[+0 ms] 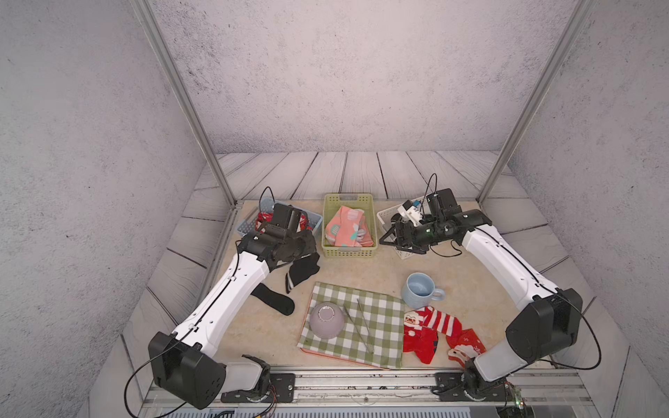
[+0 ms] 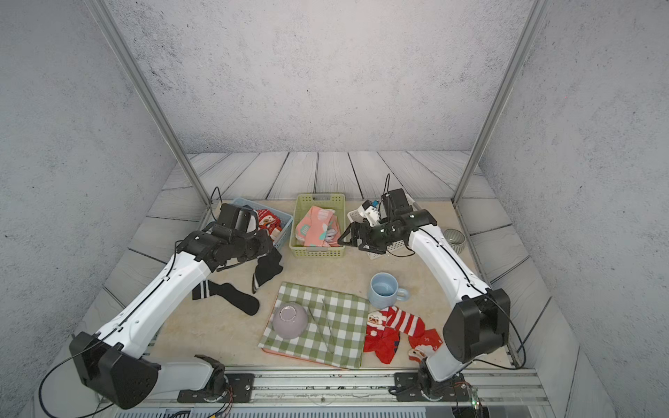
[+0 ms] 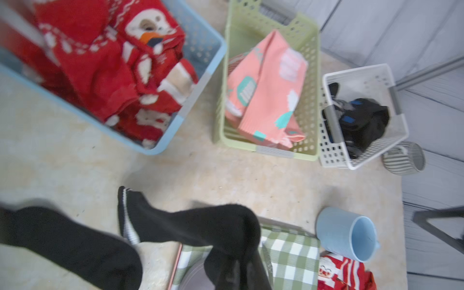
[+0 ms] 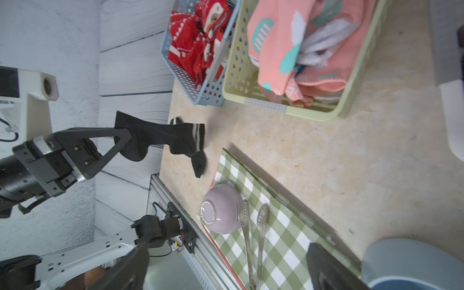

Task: Sort the socks into the basket by color
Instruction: Pick up the sock from the center of the board.

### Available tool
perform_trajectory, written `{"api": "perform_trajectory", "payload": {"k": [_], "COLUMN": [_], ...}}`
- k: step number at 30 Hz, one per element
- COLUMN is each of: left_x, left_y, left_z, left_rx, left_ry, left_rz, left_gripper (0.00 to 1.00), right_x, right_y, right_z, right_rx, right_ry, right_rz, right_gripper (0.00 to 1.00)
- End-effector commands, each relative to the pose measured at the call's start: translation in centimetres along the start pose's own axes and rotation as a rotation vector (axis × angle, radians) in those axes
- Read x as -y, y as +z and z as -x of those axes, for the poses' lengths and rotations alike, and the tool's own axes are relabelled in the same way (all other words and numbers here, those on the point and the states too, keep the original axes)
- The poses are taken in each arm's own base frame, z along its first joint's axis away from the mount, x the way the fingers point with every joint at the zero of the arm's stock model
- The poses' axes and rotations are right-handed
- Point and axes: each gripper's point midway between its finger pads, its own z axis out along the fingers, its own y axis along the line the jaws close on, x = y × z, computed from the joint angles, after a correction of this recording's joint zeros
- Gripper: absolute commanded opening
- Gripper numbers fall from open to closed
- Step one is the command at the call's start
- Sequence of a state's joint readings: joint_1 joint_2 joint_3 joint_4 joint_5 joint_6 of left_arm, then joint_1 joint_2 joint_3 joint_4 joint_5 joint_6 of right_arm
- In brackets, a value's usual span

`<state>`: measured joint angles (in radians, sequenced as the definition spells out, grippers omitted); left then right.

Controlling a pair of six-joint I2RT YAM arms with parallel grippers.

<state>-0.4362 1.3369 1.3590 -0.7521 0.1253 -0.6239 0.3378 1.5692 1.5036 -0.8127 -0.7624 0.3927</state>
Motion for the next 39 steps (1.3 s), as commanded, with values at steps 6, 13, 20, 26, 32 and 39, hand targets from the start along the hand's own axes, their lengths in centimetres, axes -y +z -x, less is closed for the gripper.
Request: {"api": "perform_trajectory", "payload": {"k": [6,13,20,26,32,39], "left_x": [8.4,14.1,18.6,20.8,21.8,22.2], "left_y": [-2.0,-3.3,-4.2,-4.8,-5.5,-5.4], "left_z": [3.0,5.0,5.6,5.3,5.0,4.6], "left_rx": [0.073,0.089,0.079,0.063,0.056,0.039], "left_ry": [0.168,0.220,0.242,0.258,0.265,0.264], "left_rz": [-0.212,-0.373,-0.504,-0.571,-0.615,-0.642], "left_gripper": [0.00,0.00,0.00,0.00,0.00,0.00], "right_x": [-5.4,-8.2,-9.7,-8.8,-7.6,-8.6], "right_y": [-1.1,-2.4,-2.3,-1.8,-2.2,-2.6], "right_z": [2.2,3.5,4.4,6.2,7.6,8.3], "right_rx": [0.063,0.150,0.228,0.313,0.383,0.414], "right_ry": [-0.110,-0.244,-0.376,-0.423,-0.459,-0.473], "right_rz": [0.179,0.206,0.133,0.005,-0.090,-0.066], "right_gripper": [0.99,0.99,0.99,0.99,0.78,0.15]}}
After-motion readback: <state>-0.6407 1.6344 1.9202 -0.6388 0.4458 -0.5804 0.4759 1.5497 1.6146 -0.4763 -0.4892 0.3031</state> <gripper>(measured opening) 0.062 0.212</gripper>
